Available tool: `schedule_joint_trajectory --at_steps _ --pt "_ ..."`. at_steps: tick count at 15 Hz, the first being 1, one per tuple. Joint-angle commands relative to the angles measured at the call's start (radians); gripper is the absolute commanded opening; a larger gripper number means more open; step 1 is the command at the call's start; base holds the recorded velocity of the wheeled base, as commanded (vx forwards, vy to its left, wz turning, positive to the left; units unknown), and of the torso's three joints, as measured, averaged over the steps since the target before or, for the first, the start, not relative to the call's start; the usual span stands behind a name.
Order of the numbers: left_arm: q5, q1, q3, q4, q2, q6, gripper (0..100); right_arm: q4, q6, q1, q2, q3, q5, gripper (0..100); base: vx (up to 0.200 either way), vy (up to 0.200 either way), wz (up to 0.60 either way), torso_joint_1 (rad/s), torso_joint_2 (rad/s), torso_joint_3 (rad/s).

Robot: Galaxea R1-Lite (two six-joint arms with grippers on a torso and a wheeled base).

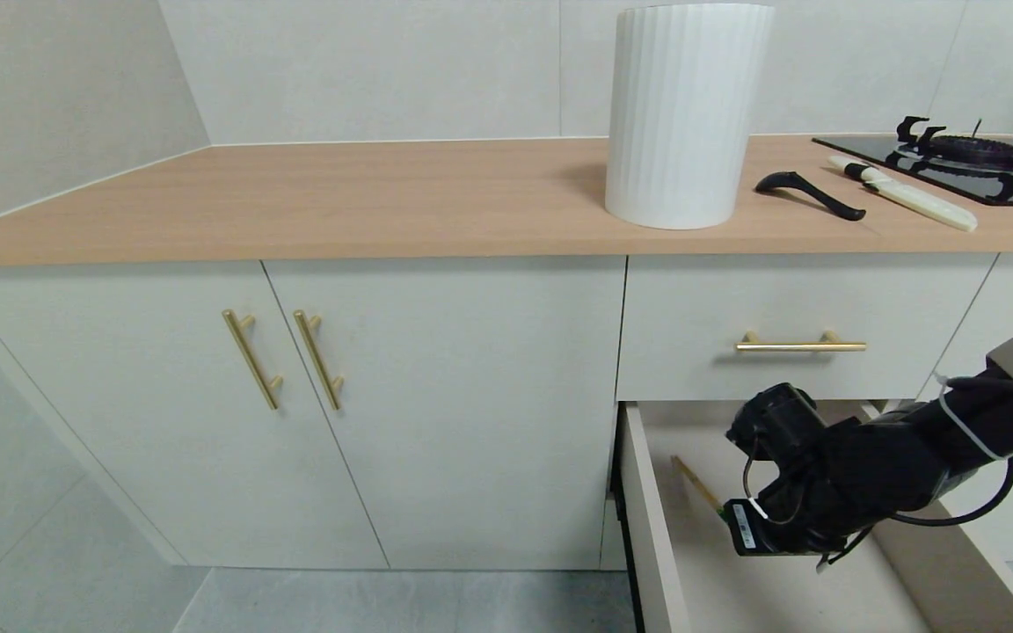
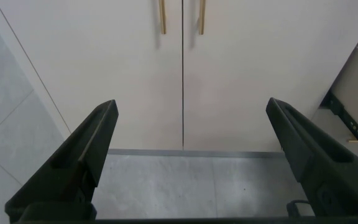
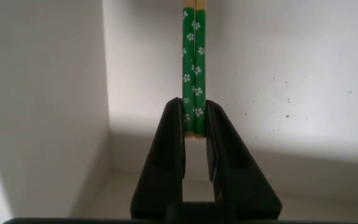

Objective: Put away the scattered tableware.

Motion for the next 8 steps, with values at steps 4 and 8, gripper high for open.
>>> schedule_joint_trajectory --at_steps 4,8 --pt "0.0 0.0 0.0 0.0 0.001 0.0 100 -0.076 0.002 0.0 0.091 0.017 -0.003 0 0.0 0.0 0.0 0.0 0.0 0.0" --pt "0.0 -0.001 0.0 0.0 0.001 0.0 100 -0.115 0.002 0.0 0.162 0.025 -0.026 0 0.0 0.0 0.0 0.0 0.0 0.0"
